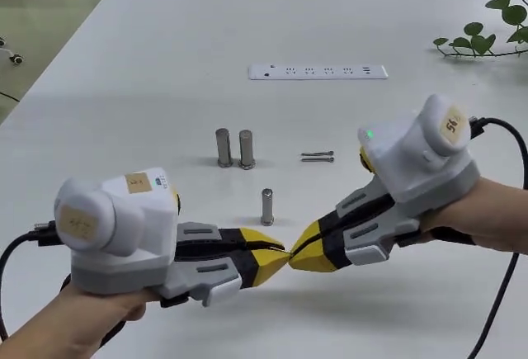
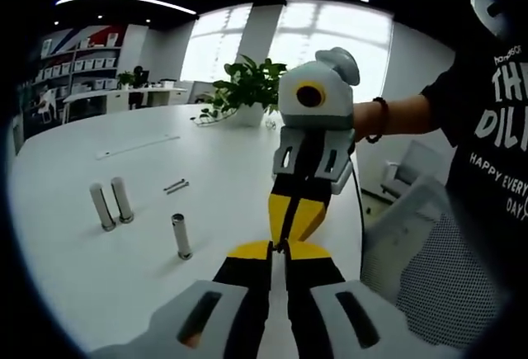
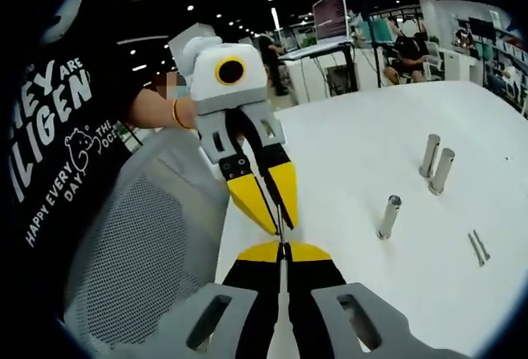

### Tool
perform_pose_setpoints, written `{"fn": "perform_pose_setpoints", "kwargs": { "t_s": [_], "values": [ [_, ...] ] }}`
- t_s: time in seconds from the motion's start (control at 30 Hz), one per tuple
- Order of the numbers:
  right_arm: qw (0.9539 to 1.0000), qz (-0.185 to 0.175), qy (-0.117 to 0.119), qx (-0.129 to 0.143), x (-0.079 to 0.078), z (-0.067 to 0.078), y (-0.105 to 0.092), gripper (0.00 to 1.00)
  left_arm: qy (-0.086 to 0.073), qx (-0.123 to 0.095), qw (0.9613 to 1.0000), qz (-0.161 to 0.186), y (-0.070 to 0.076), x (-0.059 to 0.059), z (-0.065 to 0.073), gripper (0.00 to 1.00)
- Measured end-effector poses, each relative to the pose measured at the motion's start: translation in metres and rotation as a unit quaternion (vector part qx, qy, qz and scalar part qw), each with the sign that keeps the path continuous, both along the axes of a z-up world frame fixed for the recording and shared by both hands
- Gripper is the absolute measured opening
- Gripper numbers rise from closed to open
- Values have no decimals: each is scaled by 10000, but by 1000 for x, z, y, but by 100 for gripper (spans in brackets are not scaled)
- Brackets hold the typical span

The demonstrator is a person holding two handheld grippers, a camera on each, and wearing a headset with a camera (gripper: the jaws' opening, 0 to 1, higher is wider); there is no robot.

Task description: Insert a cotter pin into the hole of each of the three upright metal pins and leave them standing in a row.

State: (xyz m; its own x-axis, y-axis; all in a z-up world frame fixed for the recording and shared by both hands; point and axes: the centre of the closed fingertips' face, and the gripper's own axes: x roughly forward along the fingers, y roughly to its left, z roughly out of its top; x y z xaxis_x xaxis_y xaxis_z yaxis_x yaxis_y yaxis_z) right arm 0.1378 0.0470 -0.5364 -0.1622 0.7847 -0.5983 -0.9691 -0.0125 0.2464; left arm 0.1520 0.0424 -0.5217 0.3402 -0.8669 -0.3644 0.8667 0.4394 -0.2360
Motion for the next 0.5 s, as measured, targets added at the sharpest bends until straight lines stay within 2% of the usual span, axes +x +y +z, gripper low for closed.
{"fn": "perform_pose_setpoints", "kwargs": {
  "t_s": [0.17, 0.23, 0.27, 0.3, 0.5],
  "values": [
    [9999, -75, -60, -31, 9, -2, -2, 0, -64, 49, 9998, 164, 2, 6, -1, 5],
    [9999, -117, -97, -39, 12, -1, -2, 0, 15, 90, 9996, 256, 3, 9, -3, 1],
    [9998, -167, -128, -39, 14, 0, -2, 0, -68, 189, 9993, 329, 5, 12, -6, 0],
    [9997, -188, -161, -47, 16, 1, -2, 0, -84, 250, 9989, 390, 7, 14, -9, 0],
    [9981, -353, -451, -214, 33, -1, -7, 0, -188, 338, 9978, 544, 12, 20, -12, 1]
  ]
}}
